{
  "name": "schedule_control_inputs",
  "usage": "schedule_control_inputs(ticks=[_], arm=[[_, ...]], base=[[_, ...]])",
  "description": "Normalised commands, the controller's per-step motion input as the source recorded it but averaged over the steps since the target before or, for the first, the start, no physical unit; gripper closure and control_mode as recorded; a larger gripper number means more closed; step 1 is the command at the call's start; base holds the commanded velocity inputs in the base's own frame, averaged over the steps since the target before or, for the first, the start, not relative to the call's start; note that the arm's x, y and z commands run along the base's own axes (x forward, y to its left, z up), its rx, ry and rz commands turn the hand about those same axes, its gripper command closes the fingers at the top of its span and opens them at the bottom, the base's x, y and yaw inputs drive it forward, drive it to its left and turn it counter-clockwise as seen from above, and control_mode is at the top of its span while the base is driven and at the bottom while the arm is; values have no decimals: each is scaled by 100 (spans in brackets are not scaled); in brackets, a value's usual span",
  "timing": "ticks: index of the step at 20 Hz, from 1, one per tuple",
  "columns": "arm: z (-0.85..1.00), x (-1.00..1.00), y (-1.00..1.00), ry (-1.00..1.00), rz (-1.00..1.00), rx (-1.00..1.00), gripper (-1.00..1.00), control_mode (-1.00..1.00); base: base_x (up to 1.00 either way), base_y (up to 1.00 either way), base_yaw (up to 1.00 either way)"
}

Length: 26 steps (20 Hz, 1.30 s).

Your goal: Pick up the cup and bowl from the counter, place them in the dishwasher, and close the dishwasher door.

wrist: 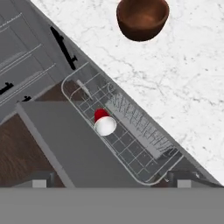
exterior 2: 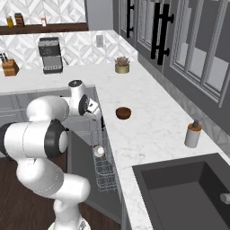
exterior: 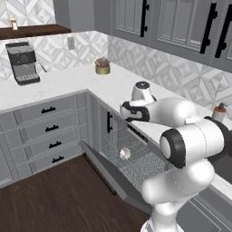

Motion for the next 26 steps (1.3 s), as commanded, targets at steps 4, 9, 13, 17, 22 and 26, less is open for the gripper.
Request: schedule_control_inputs(ticks=[4,9,13,17,22,26], arm=[[19,26,-33,9,20,-2,-100,-100],[10,21,-24,-4,24,-7,-100,-100],[7,20,-10,1,20,-27,-100,-100],[0,31,-15,13,22,-24,-100,-100],[-4,34,-65,0,22,-1,-100,-100],[-24,53,-44,1,17,0,-100,-100]], base=[[0,0,0],[0,0,0],[0,0,0],[0,0,0],[0,0,0],[0,0,0]])
